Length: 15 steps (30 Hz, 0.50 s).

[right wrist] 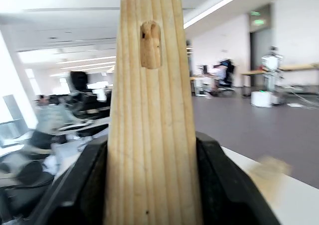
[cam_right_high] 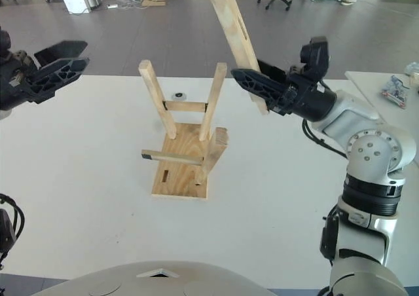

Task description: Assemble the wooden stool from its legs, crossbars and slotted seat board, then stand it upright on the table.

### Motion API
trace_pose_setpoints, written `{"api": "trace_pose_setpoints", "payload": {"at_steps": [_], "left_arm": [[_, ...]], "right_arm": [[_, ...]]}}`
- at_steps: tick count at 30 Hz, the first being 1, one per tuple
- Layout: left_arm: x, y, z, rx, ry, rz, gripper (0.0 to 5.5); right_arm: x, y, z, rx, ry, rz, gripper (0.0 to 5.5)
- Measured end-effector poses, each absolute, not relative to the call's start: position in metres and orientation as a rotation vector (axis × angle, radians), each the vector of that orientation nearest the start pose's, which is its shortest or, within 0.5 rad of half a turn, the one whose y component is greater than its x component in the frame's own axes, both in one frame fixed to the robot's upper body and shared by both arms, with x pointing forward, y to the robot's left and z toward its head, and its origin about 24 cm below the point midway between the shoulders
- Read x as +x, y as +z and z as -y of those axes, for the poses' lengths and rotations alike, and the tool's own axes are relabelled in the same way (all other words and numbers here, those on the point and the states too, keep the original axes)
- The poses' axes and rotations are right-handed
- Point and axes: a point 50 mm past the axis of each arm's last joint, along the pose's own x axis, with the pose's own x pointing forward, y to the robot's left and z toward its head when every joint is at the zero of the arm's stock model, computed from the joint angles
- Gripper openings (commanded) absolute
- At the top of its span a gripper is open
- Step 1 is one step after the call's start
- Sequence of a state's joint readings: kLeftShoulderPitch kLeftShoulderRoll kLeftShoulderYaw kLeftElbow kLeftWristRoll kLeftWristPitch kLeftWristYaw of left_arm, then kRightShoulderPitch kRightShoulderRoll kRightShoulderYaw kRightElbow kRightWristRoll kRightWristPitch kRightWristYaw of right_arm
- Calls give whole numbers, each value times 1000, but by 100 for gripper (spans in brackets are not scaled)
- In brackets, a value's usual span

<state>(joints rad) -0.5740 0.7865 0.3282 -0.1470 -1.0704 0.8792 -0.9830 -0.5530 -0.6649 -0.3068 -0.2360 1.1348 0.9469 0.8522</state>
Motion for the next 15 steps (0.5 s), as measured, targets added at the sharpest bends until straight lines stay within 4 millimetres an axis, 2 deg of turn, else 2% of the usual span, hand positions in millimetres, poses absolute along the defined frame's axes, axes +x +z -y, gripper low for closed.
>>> {"api": "trace_pose_setpoints", "payload": {"at_steps": [3, 7, 15], "left_arm": [[258, 267, -198, -207, -1356, 99, 425], [259, 280, -174, -252, -1477, 139, 425], [263, 293, -157, -315, -1487, 213, 425]], "right_arm": [[257, 257, 180, 242, 1390, 40, 207], [257, 258, 166, 211, 1520, -17, 207], [262, 252, 159, 174, 1572, -78, 207]]}}
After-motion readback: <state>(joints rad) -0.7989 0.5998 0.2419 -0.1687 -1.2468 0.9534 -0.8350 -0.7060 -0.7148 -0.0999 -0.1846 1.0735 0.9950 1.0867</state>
